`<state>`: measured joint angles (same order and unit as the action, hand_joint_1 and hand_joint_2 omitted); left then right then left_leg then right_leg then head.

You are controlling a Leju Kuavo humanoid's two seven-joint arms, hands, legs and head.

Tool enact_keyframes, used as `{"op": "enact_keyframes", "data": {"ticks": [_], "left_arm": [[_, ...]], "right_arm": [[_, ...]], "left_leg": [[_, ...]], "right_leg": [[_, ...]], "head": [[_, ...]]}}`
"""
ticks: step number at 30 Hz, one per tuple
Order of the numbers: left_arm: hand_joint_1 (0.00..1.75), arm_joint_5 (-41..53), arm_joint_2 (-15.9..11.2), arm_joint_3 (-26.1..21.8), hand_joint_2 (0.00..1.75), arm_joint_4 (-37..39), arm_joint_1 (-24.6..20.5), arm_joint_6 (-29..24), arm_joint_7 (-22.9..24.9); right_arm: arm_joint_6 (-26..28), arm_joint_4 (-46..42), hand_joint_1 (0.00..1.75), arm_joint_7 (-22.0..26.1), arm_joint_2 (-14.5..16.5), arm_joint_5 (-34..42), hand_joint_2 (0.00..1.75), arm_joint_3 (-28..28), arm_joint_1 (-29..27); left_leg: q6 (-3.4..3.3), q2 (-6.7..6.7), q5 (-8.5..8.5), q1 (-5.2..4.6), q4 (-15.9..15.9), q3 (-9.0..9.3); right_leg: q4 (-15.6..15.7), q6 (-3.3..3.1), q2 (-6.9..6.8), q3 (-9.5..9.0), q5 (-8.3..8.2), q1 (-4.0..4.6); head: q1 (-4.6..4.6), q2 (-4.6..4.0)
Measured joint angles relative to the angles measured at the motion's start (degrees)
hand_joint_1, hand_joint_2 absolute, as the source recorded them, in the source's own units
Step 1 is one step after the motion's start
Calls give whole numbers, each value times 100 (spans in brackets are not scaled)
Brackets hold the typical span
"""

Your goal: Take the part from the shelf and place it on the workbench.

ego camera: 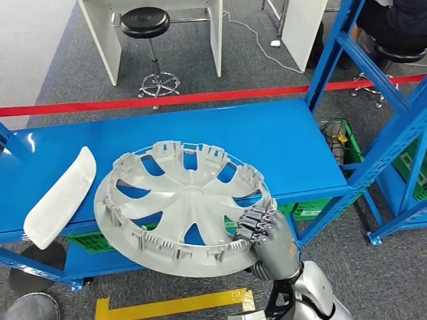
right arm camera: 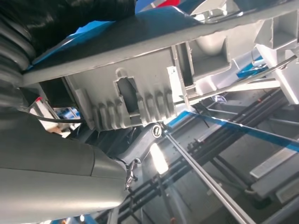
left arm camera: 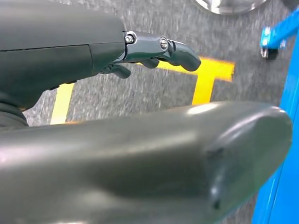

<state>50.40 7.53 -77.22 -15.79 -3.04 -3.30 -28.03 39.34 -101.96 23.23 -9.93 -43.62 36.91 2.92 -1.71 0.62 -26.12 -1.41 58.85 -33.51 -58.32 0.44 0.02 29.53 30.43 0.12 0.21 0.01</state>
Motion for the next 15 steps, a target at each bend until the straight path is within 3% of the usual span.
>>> {"op": "enact_keyframes", "data": {"ticks": [2, 3, 6, 7, 8, 9, 11, 13, 15], "left_arm": [[0, 0, -14, -1, 0, -1, 5, -3, 1], [0, 0, -17, -2, 0, -1, 6, -5, 1], [0, 0, -16, -4, 0, -1, 5, -8, 1], [0, 0, -18, -4, 0, -1, 5, -9, 1], [0, 0, -20, -5, 0, -1, 5, -9, 1], [0, 0, -23, -5, 0, -1, 5, -9, 1], [0, 0, -29, -7, 0, -1, 0, -9, 1], [0, 1, -28, -7, 0, -1, -10, -9, 2], [0, 1, -26, -7, 0, -1, -12, -9, 4]], "right_arm": [[-1, -2, 175, -5, -1, -1, 175, -1, 0], [-1, -4, 175, -7, -1, 0, 175, -1, 0], [-1, -7, 175, -6, -1, 0, 175, 2, -5], [-2, -7, 175, -7, -1, 1, 175, 1, -8], [-2, -7, 175, -7, -1, 1, 175, 1, -11], [-1, -7, 175, -7, -1, 2, 175, 1, -13], [-1, -7, 175, -7, -1, 2, 175, -1, -15], [-1, -8, 175, -8, -1, 2, 175, -7, -14], [0, -9, 175, -7, -1, 1, 175, -14, -14]], "left_leg": [[73, 5, -84, 6, 68, -45], [122, 7, -241, 20, 219, -99], [272, 3, -907, 128, 1167, -381], [309, 2, -1001, 161, 1416, -424], [341, 0, -971, 192, 1490, -384], [366, -2, -833, 217, 1345, -246], [406, -6, -533, 249, 611, 236], [366, 3, -470, 230, -9, 580], [257, 11, -476, 189, -145, 600]], "right_leg": [[43, -56, -25, 47, -82, -32], [65, -84, -39, 83, -132, -55], [65, -110, -72, 243, -257, -74], [57, -101, -82, 307, -299, -78], [45, -83, -91, 375, -342, -84], [29, -60, -96, 439, -380, -96], [-14, 3, -99, 551, -446, -120], [-43, 81, -100, 620, -516, -125], [-32, 169, -101, 649, -603, -128]], "head": [[-8, -1], [-23, -1], [-58, -1], [-57, -1], [-58, -1], [-58, -1], [-61, -1], [-64, -1], [-67, 0]]}}
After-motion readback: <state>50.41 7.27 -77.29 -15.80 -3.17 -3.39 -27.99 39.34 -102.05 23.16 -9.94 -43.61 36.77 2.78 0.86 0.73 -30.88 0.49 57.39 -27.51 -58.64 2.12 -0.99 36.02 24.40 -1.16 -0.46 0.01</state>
